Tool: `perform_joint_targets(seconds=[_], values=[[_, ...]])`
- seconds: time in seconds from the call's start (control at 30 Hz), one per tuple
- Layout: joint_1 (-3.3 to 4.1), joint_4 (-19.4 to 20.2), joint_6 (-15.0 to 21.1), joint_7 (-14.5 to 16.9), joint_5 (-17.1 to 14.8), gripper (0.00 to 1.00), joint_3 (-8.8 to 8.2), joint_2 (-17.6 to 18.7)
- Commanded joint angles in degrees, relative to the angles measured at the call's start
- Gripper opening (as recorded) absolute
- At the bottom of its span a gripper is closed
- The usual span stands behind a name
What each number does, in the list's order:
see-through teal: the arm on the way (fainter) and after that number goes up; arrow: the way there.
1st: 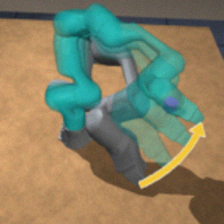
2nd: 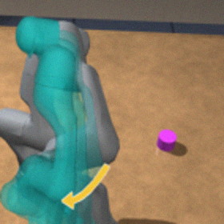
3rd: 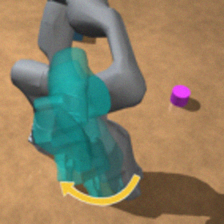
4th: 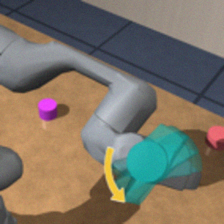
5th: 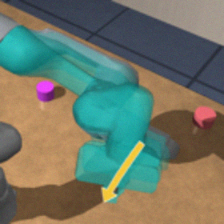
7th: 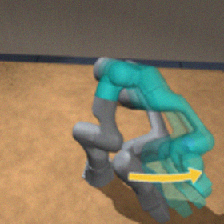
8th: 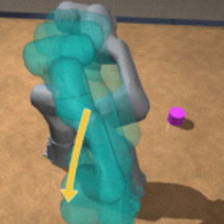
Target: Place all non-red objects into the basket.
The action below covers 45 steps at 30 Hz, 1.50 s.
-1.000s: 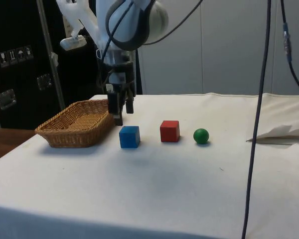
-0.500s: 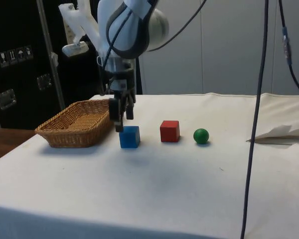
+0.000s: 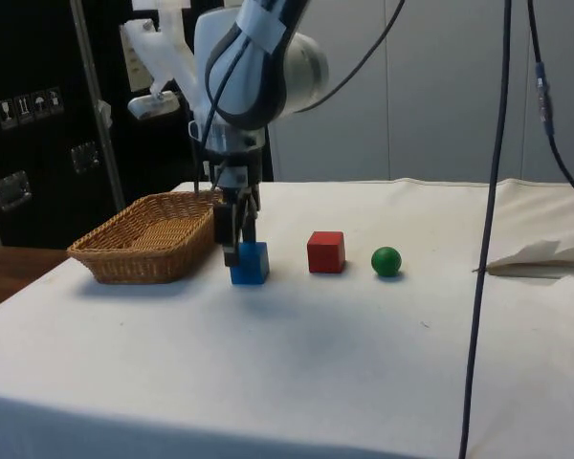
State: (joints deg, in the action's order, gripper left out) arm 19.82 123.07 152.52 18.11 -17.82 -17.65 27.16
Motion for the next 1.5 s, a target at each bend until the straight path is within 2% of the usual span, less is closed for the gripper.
perform_joint_targets(seconds=[0.0,0.2,0.23,0.27,0.4,0.47,0.5,0.53,0.57,0.7,0.83,0.87,0.9,0.97,1.13,1.17,1.2,1.23,1.33,1.43,1.47], values=[[-0.92,-0.11,0.97,1.43,-1.6,1.0,1.32,0.29],[-0.86,-0.17,2.41,3.72,-3.84,1.0,1.55,1.6],[-0.06,-0.06,1.78,2.58,-2.64,1.0,0.4,1.6],[-0.86,-0.17,2.52,3.9,-4.01,1.0,1.55,1.78],[-0.57,-0.23,2.52,3.95,-3.9,0.97,1.2,2.12],[-0.52,-0.23,2.52,3.95,-3.84,0.81,1.15,2.12],[-0.46,-0.23,2.52,3.9,-3.78,0.59,1.09,2.18],[-0.06,-0.11,2.06,3.32,-3.15,0.47,0.52,2.12],[-0.46,-0.23,2.52,3.9,-3.78,0.47,1.09,2.18],[-0.4,-0.17,2.52,3.84,-3.72,0.04,1.03,2.23],[-0.4,-0.17,2.52,3.78,-3.67,0.03,1.03,2.23],[-0.06,-0.11,2.06,3.32,-3.15,0.03,0.52,2.12],[-0.4,-0.17,2.52,3.78,-3.67,0.03,1.03,2.23],[-0.34,-0.17,2.52,3.78,-3.67,0.03,0.97,2.23],[0.4,-0.23,0.4,2.69,-2.46,0.03,-0.23,0.11],[0.4,-0.23,0.11,2.58,-2.35,0.03,-0.34,-0.23],[-0.06,-0.52,0.69,3.15,-3.04,0.03,0.34,0.23],[0.46,-0.23,-0.23,2.41,-2.23,0.03,-0.46,-0.57],[0.57,-0.46,-1.38,2.01,-1.78,0.03,-0.8,-1.43],[0.46,-0.8,-2.86,0.92,-0.8,0.03,-1.03,-2.64],[-0.06,-0.69,-2.01,1.95,-1.83,0.03,-0.23,-2.46]])
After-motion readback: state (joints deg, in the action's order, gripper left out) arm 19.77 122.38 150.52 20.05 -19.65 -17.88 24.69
